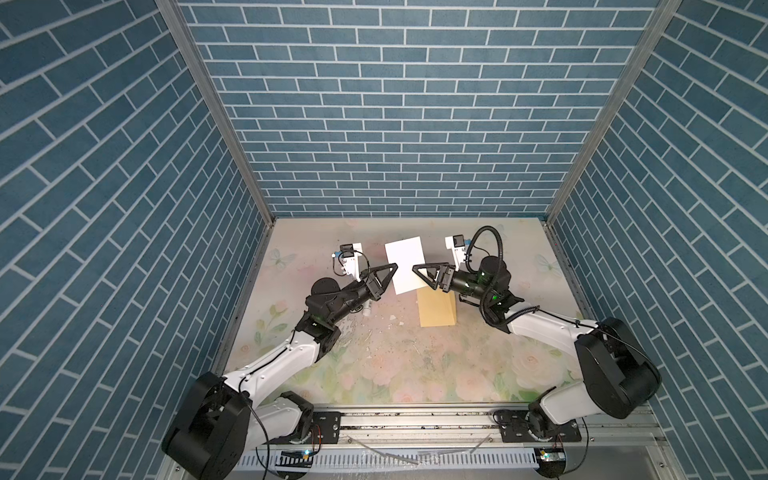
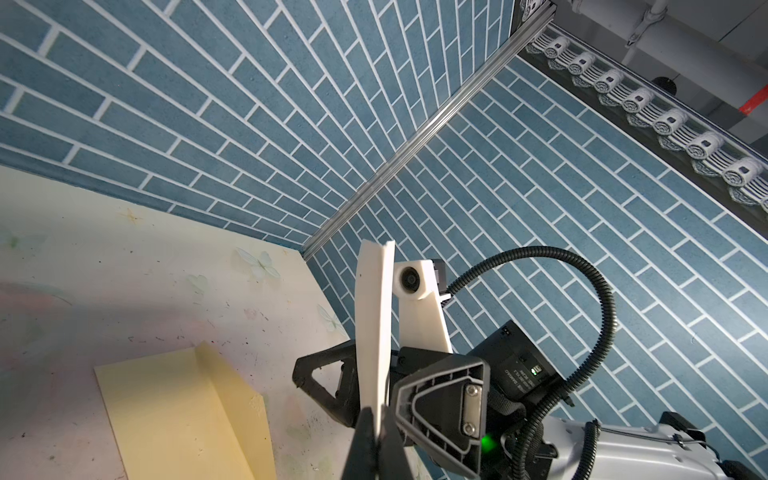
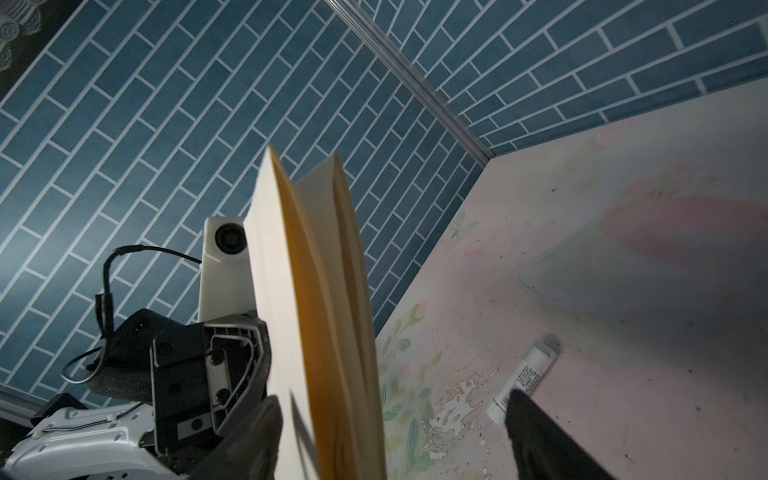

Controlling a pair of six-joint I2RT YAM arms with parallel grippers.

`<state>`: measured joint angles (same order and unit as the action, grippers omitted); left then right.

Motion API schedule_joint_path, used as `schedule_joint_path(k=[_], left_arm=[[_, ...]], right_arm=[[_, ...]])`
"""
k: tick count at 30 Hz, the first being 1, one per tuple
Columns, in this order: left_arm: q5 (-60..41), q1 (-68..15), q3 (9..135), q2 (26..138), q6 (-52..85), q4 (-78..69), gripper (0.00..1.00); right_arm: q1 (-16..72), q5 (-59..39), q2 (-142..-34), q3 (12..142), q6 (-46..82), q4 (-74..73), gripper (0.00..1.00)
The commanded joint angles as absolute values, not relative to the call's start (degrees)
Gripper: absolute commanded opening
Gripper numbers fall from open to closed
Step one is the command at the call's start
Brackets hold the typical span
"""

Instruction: Place the letter into the envelope and seal it

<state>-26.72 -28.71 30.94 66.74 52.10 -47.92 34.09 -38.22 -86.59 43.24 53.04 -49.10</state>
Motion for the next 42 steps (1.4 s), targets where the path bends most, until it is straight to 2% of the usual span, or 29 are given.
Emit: schedule_joint_path(k=[1, 9, 16, 19, 22, 23, 27, 33, 38, 42], left_arm=[[-27.3, -29.0, 32.3, 66.3, 52.1, -49.8, 0.0], [-26.9, -29.2, 32.1, 68.6, 51.3, -49.9, 0.0], [-25.7, -29.5, 32.1, 70.1, 49.2, -48.4, 0.0], [-25.1, -29.6, 32.2, 70.6, 47.8, -47.0, 0.0], [-24.3, -30.0, 32.3, 71.1, 46.2, -45.3, 0.09], [-23.9, -30.3, 32.5, 71.4, 45.5, -44.7, 0.17], [-21.8, -32.3, 33.8, 72.9, 42.1, -40.1, 0.36], [-18.2, -36.4, 36.9, 78.0, 37.6, -35.1, 0.57], [-17.4, -38.2, 38.7, 84.5, 37.8, -36.5, 0.65], [-16.7, -39.2, 39.7, 89.5, 38.1, -37.7, 0.67]], right_arm=[[34.3, -42.3, -88.8, 44.3, 60.0, -57.8, 0.76], [34.3, -42.8, -89.8, 43.6, 63.7, -63.1, 0.32], [34.2, -41.6, -88.6, 42.7, 62.7, -62.2, 0.09], [34.1, -39.4, -86.5, 42.0, 58.9, -57.0, 0.01], [34.0, -35.7, -82.3, 42.1, 51.5, -44.6, 0.0], [34.0, -33.8, -80.3, 42.3, 48.2, -38.7, 0.0], [33.9, -21.6, -73.6, 44.2, 36.2, -15.2, 0.0], [32.9, -9.3, -72.4, 48.5, 26.1, 6.0, 0.0], [31.5, -3.8, -75.2, 51.6, 22.0, 13.3, 0.0], [30.2, -1.8, -78.9, 55.4, 19.5, 17.4, 0.0]])
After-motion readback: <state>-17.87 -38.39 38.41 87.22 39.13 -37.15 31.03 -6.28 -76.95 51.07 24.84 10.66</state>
